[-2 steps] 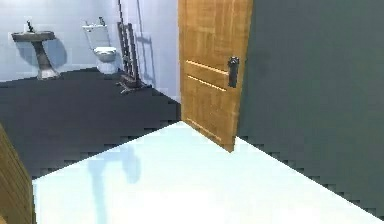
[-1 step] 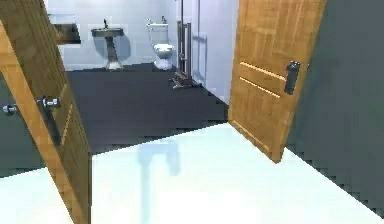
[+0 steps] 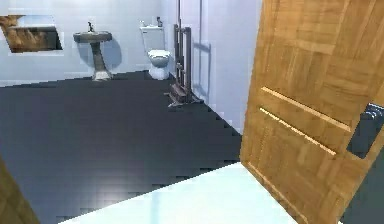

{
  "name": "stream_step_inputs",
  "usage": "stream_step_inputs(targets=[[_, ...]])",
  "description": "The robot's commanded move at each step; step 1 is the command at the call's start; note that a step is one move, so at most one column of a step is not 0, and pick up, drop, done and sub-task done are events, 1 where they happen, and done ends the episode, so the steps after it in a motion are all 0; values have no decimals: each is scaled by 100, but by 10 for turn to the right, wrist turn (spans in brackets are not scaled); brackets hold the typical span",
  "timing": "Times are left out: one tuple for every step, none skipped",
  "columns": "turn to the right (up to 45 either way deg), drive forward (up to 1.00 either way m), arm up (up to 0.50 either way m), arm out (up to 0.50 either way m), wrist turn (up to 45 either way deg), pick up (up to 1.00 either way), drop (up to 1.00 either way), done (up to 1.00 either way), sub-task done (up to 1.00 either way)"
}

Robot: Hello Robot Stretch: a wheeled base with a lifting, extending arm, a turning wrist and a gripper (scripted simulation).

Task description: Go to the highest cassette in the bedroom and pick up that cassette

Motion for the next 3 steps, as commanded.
stream_step_inputs(targets=[[-240,0,0,0,0,0,0,0,0],[0,60,0,0,0,0,0,0,0],[-180,0,0,0,0,0,0,0,0]])
